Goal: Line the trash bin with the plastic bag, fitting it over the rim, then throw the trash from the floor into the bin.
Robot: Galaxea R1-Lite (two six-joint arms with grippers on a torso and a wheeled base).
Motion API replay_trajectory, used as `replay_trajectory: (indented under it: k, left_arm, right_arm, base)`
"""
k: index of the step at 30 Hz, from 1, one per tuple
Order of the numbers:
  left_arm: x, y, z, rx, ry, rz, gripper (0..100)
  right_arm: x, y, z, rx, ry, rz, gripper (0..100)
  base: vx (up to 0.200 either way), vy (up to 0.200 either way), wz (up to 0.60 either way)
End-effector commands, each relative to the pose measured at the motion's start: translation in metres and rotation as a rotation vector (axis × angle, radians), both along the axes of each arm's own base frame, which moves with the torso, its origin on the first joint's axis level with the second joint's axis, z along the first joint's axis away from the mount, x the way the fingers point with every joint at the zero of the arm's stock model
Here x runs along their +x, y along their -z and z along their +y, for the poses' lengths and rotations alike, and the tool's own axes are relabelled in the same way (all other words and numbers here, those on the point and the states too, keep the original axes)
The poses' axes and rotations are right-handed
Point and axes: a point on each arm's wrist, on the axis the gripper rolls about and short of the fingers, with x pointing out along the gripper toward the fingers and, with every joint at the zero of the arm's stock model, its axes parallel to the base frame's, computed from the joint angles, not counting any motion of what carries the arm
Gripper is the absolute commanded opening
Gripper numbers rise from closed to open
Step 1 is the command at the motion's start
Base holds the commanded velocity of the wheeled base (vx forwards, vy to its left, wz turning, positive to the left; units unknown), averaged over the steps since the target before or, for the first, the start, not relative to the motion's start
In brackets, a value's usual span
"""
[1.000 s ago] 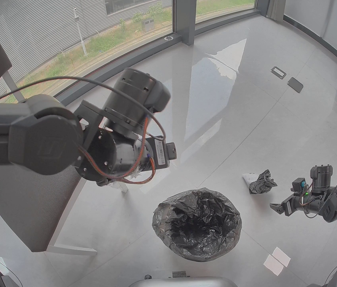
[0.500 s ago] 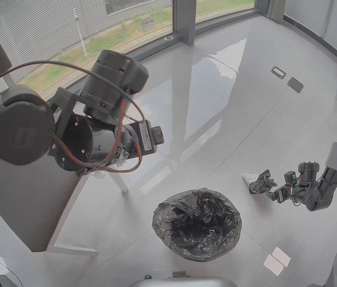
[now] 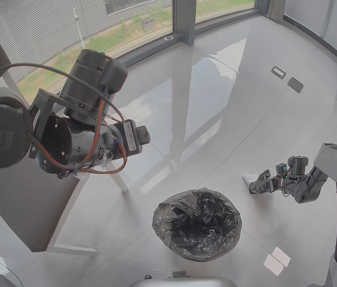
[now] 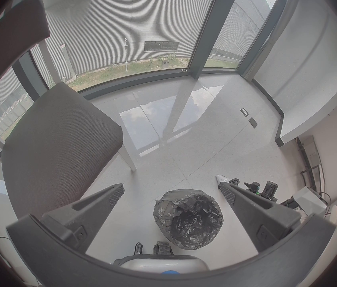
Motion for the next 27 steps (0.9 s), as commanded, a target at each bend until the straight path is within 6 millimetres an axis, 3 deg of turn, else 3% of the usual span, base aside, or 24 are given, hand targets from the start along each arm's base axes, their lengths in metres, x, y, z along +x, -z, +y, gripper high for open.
replay_trajectory:
  k: [1, 14, 15, 27]
  left_arm:
    - [-0.001, -0.002, 0.001, -0.005, -0.001, -0.005, 100]
    - [-0.001, -0.001, 0.002, 0.0, -0.002, -0.003, 100]
    - [0.0, -0.001, 0.003, 0.0, -0.005, -0.004, 100]
    - [0.001, -0.002, 0.004, 0.0, -0.011, -0.009, 100]
  right_arm:
    - [0.008, 0.006, 0.002, -0.007, 0.009, 0.012, 100]
    - [0.019, 0.003, -0.001, 0.006, 0.025, 0.059, 100]
    - [0.019, 0.002, -0.001, 0.005, 0.028, 0.071, 0]
    - [0.018, 0.003, -0.002, 0.001, 0.054, 0.112, 0]
  base:
    - [0.0, 0.0, 0.0]
    - [0.0, 0.0, 0.0]
    - [0.0, 0.0, 0.0]
    - [0.0, 0.0, 0.0]
